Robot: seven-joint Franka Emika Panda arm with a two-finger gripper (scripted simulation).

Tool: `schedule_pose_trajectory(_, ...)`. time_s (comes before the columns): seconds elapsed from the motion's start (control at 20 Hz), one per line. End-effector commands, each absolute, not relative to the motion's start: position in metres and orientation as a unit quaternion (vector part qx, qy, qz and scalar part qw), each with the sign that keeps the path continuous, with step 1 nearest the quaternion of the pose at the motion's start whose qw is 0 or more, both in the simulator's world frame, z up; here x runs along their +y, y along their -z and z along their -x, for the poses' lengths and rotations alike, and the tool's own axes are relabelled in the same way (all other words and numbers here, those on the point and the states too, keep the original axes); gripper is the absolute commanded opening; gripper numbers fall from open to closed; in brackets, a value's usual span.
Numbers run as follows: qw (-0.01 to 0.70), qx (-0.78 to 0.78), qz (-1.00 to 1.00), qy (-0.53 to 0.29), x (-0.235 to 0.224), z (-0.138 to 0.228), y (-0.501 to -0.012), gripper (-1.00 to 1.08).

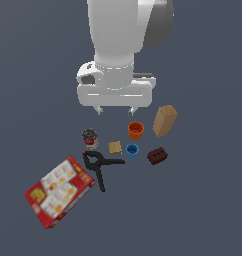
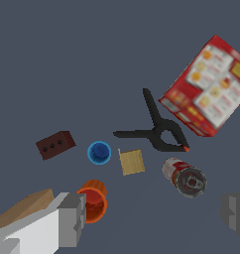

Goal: Pick up a designated object from a clutter of objects.

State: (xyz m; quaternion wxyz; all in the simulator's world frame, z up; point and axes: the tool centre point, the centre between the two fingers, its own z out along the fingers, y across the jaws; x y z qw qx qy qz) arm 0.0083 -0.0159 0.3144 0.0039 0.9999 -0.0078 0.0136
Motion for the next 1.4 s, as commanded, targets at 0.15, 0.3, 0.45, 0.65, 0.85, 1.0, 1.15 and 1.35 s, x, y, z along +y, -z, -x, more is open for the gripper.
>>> schedule_pose_trajectory(0.15, 0.001, -0.035, -0.999, -0.011, -0.038, -0.005, -0.283, 1.00)
schedule_pose_trajectory(0.3, -0.001, -0.056, -0.998, -0.009, -0.056, -0.001, -0.259, 1.00)
schedule_pose_trajectory(0.45, -0.003, -0.082, -0.997, -0.007, -0.077, 0.007, -0.230, 1.00)
schedule_pose_trajectory(0.65, -0.004, -0.120, -0.993, -0.005, -0.106, 0.023, -0.192, 1.00)
schedule_pose_trajectory(0.85, -0.003, -0.149, -0.989, -0.003, -0.128, 0.039, -0.163, 1.00)
schedule_pose_trajectory(1.0, -0.002, -0.166, -0.986, -0.002, -0.140, 0.049, -0.147, 1.00)
schedule_pose_trajectory(1.15, -0.001, -0.178, -0.984, -0.001, -0.148, 0.057, -0.136, 1.00)
schedule_pose_trajectory(1.35, 0.000, -0.187, -0.982, 0.000, -0.154, 0.063, -0.128, 1.00)
